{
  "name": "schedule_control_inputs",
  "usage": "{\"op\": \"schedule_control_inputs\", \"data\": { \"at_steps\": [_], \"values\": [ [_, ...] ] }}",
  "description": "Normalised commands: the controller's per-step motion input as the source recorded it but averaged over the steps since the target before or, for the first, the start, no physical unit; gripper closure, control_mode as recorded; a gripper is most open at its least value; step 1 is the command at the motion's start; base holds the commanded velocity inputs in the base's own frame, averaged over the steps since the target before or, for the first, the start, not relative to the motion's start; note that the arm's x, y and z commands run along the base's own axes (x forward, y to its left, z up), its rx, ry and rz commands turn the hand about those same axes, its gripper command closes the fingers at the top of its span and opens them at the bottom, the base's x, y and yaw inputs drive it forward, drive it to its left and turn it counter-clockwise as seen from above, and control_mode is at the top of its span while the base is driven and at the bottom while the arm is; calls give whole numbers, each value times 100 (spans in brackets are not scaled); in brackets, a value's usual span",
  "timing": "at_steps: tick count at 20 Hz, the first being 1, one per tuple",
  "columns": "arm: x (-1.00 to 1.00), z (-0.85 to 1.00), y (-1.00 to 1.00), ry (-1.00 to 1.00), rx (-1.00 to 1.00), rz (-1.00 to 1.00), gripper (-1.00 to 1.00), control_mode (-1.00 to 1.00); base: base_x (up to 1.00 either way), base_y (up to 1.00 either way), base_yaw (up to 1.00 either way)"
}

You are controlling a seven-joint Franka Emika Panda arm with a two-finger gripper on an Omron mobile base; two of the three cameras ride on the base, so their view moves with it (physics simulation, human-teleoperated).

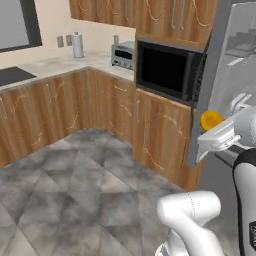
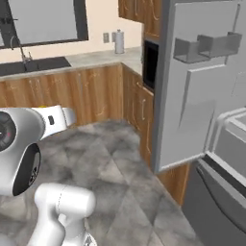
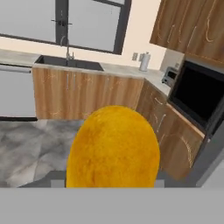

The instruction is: Retrieve the mango and peach from the fridge and place them into the bowl on the dining table.

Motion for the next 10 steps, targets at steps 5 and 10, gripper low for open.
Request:
{"op": "schedule_control_inputs", "data": {
  "at_steps": [5,10],
  "values": [
    [0,0,0,0,0,0,100,100,0,0,73],
    [0,0,0,0,0,0,100,100,0,0,73]
  ]
}}
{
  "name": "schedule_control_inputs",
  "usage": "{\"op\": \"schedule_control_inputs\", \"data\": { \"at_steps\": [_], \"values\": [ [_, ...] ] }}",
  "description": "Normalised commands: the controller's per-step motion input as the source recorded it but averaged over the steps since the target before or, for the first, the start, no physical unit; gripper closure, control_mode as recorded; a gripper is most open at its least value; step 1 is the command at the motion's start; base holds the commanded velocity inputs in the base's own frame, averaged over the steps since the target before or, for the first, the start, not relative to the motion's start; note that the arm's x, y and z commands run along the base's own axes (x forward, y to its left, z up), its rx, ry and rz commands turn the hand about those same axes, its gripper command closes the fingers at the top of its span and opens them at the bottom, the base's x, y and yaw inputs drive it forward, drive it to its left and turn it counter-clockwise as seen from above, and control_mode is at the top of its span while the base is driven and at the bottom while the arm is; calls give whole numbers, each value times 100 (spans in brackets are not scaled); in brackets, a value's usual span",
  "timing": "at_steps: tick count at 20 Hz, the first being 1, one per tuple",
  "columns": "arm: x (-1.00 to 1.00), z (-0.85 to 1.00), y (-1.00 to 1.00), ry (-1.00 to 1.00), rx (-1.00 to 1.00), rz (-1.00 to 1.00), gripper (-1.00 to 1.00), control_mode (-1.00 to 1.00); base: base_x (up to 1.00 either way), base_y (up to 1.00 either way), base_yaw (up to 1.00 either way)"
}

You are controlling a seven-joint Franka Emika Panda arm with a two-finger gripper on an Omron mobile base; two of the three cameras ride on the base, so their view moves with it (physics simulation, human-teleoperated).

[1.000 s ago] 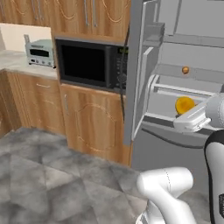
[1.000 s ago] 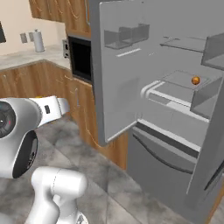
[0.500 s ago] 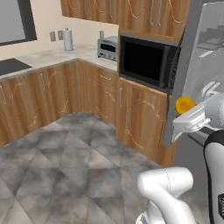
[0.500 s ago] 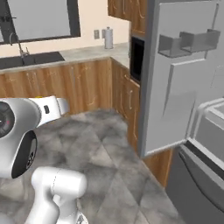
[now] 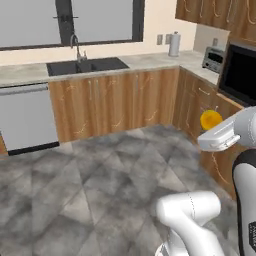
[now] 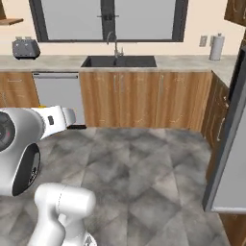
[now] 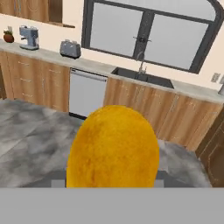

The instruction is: Retrieve the mango and peach from the fridge and place them into the bowl on the dining table.

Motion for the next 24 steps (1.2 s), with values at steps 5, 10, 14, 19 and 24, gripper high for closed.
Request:
{"op": "schedule_control_inputs", "data": {
  "at_steps": [5,10,14,19,24],
  "values": [
    [0,0,0,0,0,0,100,100,0,0,71],
    [0,0,0,0,0,0,100,100,2,0,69],
    [0,0,0,0,0,0,100,100,4,0,66],
    [0,0,0,0,0,0,100,100,0,0,65],
    [0,0,0,0,0,0,100,100,0,2,59]
  ]
}}
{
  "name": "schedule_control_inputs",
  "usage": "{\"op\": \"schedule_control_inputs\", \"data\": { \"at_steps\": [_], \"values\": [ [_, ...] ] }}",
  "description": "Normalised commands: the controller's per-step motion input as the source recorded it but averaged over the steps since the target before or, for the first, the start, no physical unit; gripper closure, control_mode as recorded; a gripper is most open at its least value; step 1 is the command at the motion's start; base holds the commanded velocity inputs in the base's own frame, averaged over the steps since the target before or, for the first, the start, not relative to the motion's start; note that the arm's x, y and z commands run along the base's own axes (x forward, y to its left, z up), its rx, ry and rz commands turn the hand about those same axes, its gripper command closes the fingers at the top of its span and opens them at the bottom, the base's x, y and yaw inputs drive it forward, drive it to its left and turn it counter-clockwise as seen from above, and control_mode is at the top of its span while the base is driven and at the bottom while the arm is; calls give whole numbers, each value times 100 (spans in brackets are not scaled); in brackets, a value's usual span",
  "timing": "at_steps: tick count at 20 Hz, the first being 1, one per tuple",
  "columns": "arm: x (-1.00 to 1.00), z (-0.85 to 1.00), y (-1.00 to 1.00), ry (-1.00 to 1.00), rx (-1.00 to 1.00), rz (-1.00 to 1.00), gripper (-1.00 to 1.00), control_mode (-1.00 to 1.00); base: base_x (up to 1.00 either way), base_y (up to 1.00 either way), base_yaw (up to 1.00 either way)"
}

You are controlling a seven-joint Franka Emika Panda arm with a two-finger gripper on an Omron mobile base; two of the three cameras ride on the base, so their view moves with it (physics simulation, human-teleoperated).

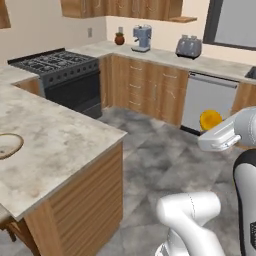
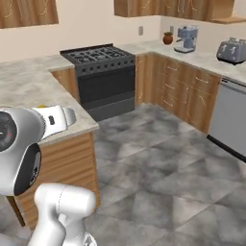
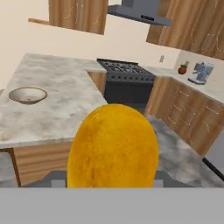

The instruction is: Retrieve the mango and peach from the fridge and place them into the bowl on the dining table.

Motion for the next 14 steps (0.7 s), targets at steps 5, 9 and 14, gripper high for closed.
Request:
{"op": "schedule_control_inputs", "data": {
  "at_steps": [5,9,14],
  "values": [
    [0,0,0,0,0,0,100,100,0,45,40],
    [0,0,0,0,0,0,100,100,1,78,31],
    [0,0,0,0,0,0,100,100,9,100,18]
  ]
}}
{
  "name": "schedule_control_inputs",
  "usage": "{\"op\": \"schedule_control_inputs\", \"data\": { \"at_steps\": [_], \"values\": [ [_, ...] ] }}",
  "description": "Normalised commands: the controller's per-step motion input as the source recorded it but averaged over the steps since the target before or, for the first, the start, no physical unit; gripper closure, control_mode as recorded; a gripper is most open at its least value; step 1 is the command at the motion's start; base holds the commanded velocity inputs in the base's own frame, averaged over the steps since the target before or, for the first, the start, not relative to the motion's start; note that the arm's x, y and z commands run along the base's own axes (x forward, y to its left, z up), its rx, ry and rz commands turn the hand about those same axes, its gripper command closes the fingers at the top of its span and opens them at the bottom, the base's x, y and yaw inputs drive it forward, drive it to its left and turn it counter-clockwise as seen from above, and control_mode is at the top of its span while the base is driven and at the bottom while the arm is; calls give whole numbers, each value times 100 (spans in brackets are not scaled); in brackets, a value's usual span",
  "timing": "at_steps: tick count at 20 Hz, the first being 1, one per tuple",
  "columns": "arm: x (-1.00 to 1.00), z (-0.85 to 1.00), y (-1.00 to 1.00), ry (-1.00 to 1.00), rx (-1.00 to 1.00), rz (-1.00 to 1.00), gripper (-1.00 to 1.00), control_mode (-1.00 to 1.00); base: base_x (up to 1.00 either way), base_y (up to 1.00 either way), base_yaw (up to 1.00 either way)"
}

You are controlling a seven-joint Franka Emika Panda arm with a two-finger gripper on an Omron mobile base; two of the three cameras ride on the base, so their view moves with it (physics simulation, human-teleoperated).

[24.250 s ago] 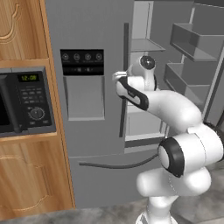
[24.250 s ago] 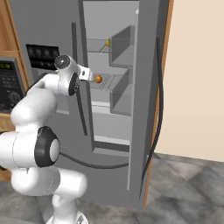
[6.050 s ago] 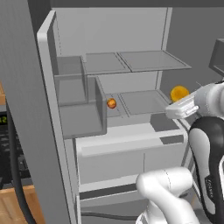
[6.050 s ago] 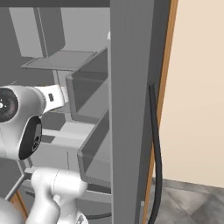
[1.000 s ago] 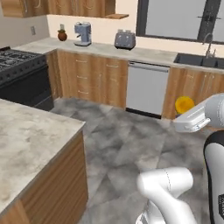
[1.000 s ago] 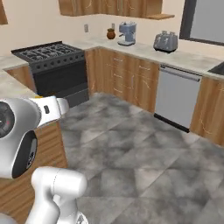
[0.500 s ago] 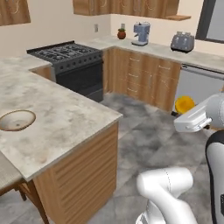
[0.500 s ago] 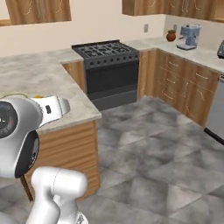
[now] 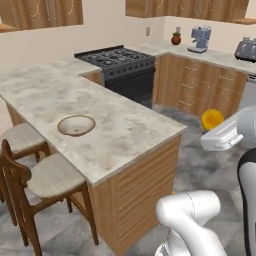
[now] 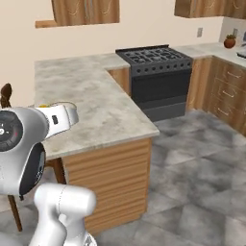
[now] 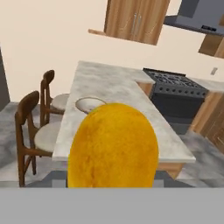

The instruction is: Retrieve the mango and peach from the fridge and place them into the bowl on the dining table.

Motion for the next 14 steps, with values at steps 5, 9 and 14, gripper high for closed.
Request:
{"op": "schedule_control_inputs", "data": {
  "at_steps": [5,9,14],
  "values": [
    [0,0,0,0,0,0,100,100,15,100,12],
    [0,0,0,0,0,0,100,100,22,100,13],
    [0,0,0,0,0,0,100,100,37,95,9]
  ]
}}
